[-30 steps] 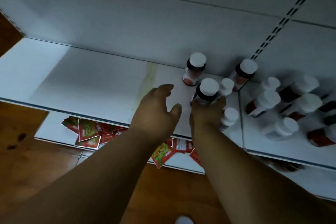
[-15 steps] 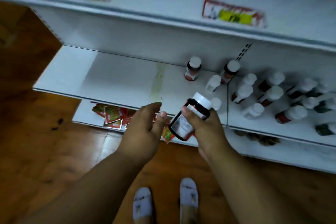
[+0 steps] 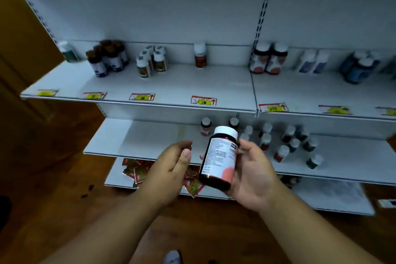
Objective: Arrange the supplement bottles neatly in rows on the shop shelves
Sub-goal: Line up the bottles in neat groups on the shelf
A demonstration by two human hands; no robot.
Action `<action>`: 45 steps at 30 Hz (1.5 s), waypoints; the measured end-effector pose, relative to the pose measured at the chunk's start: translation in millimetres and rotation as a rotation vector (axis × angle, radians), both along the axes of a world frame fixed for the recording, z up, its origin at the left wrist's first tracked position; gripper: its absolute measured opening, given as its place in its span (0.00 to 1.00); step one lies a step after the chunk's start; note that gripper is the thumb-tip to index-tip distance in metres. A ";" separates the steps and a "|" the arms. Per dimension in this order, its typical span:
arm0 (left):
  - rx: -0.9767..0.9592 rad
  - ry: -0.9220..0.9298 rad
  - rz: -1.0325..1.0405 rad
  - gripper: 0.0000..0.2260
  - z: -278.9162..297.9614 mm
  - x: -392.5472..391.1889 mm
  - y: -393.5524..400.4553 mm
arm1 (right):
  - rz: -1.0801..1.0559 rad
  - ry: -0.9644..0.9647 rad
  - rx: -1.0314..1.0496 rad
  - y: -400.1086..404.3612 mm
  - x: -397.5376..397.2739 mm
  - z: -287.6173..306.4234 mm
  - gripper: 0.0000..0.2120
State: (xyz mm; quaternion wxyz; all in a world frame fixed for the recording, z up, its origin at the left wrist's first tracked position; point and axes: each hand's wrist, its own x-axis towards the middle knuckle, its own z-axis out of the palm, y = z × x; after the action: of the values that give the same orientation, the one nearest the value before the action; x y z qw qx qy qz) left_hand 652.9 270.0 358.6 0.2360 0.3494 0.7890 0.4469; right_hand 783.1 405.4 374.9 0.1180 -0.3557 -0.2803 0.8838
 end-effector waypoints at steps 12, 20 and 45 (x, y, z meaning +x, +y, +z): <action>0.025 0.016 -0.077 0.22 38.5 32.9 -8.3 | 0.043 0.109 0.187 10.5 27.3 40.7 0.55; -0.002 0.060 -0.261 0.27 49.2 -17.2 17.6 | -0.176 0.131 0.201 13.7 -3.7 47.0 0.44; -0.407 0.447 -0.366 0.51 -48.7 -114.1 420.1 | -0.052 -0.328 1.191 374.3 -83.0 -5.9 0.19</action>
State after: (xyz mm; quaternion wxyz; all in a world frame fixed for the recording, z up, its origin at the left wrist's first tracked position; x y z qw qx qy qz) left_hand 538.7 690.1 309.9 0.1983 0.5203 0.8182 0.1433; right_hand 700.0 779.7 368.9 0.2731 -0.3670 -0.7311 0.5062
